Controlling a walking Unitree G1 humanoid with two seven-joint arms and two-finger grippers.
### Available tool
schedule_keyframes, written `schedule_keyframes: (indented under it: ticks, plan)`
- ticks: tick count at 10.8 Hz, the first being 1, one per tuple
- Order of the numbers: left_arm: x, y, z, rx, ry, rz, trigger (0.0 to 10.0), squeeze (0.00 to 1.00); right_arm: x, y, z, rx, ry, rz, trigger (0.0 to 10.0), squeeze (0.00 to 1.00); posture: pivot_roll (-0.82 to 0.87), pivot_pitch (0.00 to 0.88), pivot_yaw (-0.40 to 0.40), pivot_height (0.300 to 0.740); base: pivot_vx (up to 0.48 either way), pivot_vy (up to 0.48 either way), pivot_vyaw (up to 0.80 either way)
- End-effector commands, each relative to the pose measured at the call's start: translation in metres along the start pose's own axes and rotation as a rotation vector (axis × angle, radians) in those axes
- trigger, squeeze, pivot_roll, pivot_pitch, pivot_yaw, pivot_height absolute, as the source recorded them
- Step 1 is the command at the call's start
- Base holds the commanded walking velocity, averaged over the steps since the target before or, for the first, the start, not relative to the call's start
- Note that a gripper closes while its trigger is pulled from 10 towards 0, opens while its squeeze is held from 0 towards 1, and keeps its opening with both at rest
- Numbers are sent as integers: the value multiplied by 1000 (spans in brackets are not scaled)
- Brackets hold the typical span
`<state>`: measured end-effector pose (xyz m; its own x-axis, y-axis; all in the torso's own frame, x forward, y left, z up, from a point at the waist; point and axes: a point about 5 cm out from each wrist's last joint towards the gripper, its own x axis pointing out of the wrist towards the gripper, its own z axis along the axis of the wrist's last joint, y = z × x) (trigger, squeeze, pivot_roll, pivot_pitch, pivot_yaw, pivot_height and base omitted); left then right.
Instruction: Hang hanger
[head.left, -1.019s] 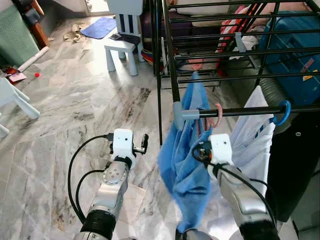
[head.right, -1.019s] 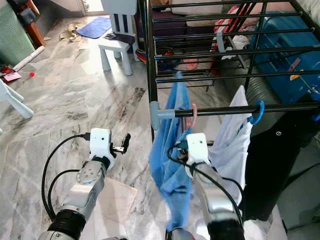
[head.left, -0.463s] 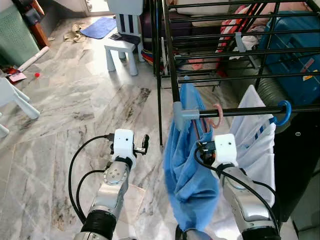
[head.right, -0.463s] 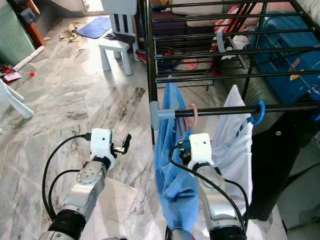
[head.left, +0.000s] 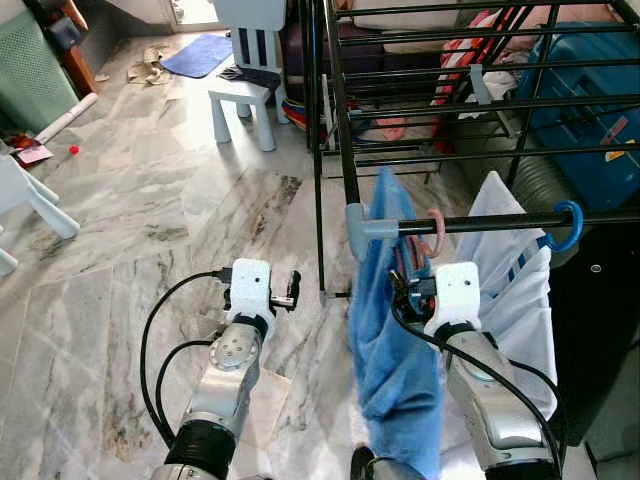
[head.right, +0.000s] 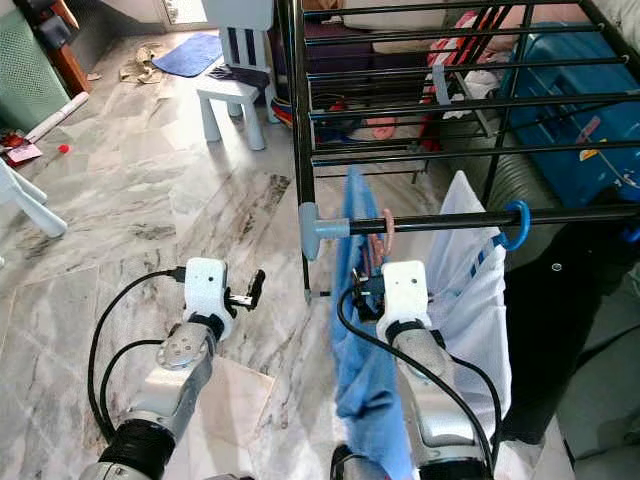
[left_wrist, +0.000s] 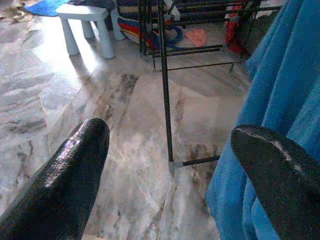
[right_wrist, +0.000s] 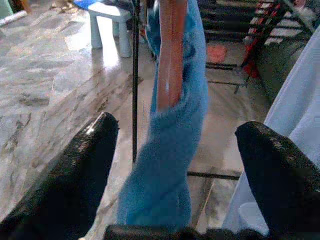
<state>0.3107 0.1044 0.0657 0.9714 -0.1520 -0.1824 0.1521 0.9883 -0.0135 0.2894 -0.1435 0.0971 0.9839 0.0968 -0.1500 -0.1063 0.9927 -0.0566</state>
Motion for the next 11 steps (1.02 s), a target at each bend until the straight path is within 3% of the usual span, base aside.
schedule_keyframes:
  ticks: [1,2,3,4,6,8,9,10,11]
  plan:
    - [-3,0,-7,-14,52,7,10000,0,-2,-3,8,11,-44,-23,10000,1000,-103,141,15,740,0,0,0]
    - [-3,-1,-7,-66,65,-5,10000,0,-2,-4,11,15,-55,-26,10000,1000,-104,143,15,740,0,0,0]
    - [-4,1,-1,-61,24,-2,10000,0,-3,-4,12,12,-55,-25,10000,1000,-102,146,16,740,0,0,0]
    - [-8,7,1,-3,-20,8,10000,0,-8,-6,13,13,-62,-15,10000,1000,-102,148,19,740,0,0,0]
    - [-18,23,-9,-16,23,38,10000,0,-17,-12,9,8,-58,-11,10000,1000,-99,160,20,740,0,0,0]
    - [-18,24,-11,-24,36,46,10000,0,-18,-11,7,12,-45,-8,10000,1000,-96,161,18,740,0,0,0]
    - [-17,22,-8,-17,27,42,10000,0,-16,-7,10,26,-54,14,10000,769,-96,167,17,740,0,0,0]
    - [-17,19,-7,-14,27,35,10000,0,-15,-6,13,26,-60,22,10000,251,-96,167,17,740,0,0,0]
    - [-18,19,-7,-10,29,33,10000,0,-16,-6,13,26,-62,25,10000,0,-94,171,18,740,0,0,0]
